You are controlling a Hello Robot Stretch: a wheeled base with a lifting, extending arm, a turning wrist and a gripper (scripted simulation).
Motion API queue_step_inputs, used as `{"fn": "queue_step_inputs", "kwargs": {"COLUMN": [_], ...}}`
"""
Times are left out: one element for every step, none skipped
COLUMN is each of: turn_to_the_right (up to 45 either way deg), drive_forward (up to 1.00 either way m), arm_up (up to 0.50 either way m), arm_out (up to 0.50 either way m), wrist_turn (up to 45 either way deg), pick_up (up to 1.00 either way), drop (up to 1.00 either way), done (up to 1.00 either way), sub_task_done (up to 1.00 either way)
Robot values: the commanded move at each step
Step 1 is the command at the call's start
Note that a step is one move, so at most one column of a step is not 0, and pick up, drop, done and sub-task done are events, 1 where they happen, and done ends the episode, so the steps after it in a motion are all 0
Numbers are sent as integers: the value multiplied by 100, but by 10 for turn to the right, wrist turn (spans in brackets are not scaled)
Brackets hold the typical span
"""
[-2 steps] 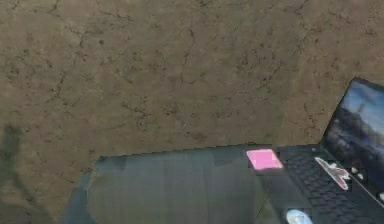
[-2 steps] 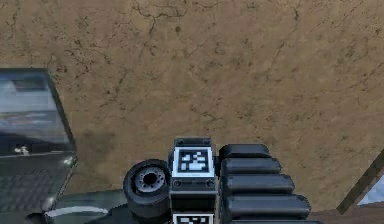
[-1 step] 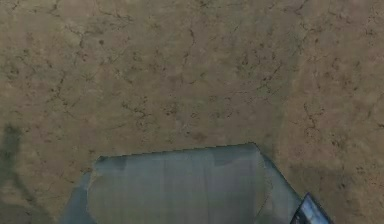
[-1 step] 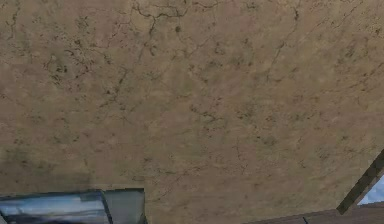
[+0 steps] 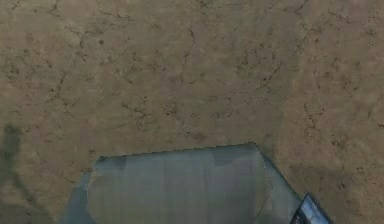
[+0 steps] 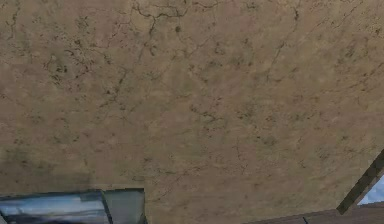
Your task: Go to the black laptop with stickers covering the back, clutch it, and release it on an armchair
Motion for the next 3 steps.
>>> {"fn": "queue_step_inputs", "kwargs": {"turn_to_the_right": [0, 0, 0], "drive_forward": [0, 0, 0], "arm_up": [0, 10, 0], "arm_out": [0, 0, 0], "wrist_turn": [0, 0, 0], "pick_up": [0, 0, 0], "drop": [100, 0, 0], "done": [0, 0, 100], "sub_task_done": [0, 0, 0]}}
